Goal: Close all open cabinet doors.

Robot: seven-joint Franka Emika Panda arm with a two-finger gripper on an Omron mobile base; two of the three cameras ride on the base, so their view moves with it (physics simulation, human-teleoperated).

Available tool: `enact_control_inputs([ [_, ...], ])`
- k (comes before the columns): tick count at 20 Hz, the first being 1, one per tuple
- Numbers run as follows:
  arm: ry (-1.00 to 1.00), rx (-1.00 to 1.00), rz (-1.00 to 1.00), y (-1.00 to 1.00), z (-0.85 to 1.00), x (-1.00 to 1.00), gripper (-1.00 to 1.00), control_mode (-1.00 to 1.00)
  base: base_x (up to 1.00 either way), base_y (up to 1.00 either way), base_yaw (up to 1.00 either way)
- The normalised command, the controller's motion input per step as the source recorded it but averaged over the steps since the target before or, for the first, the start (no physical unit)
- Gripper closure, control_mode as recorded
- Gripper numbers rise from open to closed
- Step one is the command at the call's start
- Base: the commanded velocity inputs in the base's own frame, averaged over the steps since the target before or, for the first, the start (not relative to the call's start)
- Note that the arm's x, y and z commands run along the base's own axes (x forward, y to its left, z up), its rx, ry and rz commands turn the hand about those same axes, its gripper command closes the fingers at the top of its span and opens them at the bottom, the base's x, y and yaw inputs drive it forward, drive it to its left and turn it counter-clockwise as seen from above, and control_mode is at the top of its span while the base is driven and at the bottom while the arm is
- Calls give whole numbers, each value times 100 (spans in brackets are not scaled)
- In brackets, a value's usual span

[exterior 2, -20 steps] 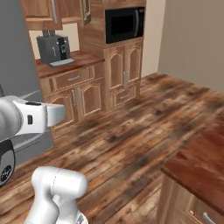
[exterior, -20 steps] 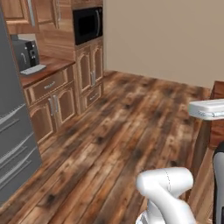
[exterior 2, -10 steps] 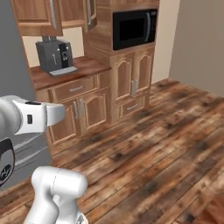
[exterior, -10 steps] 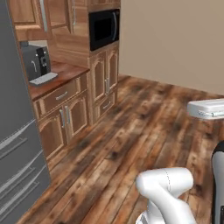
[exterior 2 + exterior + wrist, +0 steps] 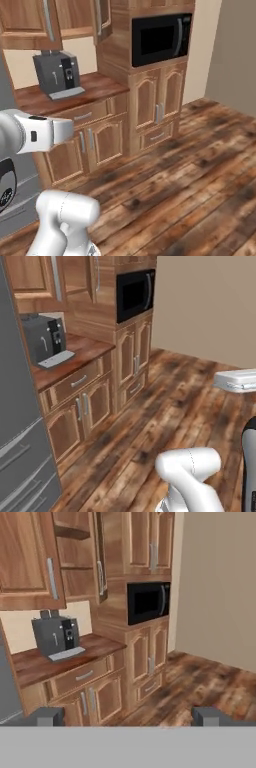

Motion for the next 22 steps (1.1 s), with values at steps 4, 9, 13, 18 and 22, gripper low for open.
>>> enact_control_inputs([
  [4, 0, 0, 0, 0, 0, 0, -100, 100, 100, -9, 27],
  [9, 0, 0, 0, 0, 0, 0, -100, 100, 100, -16, 28],
  [13, 0, 0, 0, 0, 0, 0, -100, 100, 100, -25, 30],
  [18, 0, 0, 0, 0, 0, 0, -100, 100, 100, -36, 32],
  [22, 0, 0, 0, 0, 0, 0, -100, 100, 100, -34, 33],
])
